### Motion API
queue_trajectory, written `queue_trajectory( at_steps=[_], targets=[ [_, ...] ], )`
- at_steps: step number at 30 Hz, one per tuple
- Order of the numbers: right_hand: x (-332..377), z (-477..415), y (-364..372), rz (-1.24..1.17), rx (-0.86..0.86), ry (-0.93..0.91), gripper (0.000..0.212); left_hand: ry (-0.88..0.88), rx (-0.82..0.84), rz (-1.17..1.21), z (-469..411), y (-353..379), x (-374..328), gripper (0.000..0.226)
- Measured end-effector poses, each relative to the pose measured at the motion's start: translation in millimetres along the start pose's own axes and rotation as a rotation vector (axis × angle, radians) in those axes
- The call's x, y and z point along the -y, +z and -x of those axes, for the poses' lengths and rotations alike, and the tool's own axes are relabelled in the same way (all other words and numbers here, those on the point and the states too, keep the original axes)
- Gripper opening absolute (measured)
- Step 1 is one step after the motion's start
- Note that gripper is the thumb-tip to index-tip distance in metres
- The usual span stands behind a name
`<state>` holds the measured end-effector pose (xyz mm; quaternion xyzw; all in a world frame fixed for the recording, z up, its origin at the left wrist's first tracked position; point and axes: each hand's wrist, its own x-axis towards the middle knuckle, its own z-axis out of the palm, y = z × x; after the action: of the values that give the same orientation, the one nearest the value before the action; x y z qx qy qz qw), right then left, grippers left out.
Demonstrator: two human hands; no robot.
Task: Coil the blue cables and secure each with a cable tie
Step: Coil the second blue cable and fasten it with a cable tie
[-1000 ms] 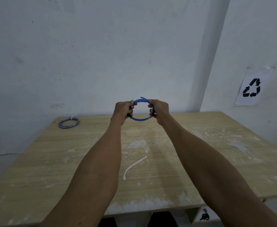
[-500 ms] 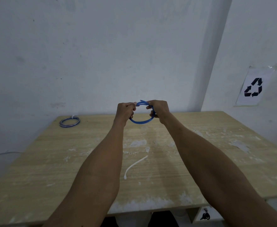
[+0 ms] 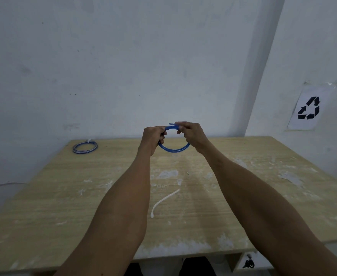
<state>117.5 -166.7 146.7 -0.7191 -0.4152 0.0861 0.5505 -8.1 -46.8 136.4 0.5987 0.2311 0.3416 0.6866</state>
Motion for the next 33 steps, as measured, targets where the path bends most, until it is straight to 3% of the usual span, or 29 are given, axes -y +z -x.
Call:
queue_trajectory(
  at_steps=[4, 12, 16, 21, 27, 33],
  targets=[
    [-1.1, 1.4, 0.1, -0.099, -0.027, 0.027, 0.014, 0.001, 0.002, -0.005, -0.1, -0.1, -3.0, 0.023],
    [7.2, 0.4, 7.5, -0.215, -0.093, 0.185, 0.016, -0.001, -0.002, -0.041, -0.5, 4.1, -1.3, 0.019],
    [8.0, -2.3, 4.7, -0.197, -0.084, 0.139, 0.013, 0.007, -0.032, -0.038, -2.7, 3.7, 0.8, 0.022],
    [12.7, 2.5, 2.2, -0.234, -0.031, 0.131, 0.017, 0.041, -0.127, -0.055, -5.7, 2.8, 3.8, 0.017],
    [8.4, 9.4, -7.5, -0.434, 0.19, 0.244, 0.023, 0.028, -0.188, 0.012, -8.9, -3.0, 1.7, 0.015],
    [4.0, 9.7, -8.0, -0.439, 0.093, 0.166, 0.024, -0.043, -0.154, 0.14, -6.9, -1.2, -2.4, 0.01]
  ],
)
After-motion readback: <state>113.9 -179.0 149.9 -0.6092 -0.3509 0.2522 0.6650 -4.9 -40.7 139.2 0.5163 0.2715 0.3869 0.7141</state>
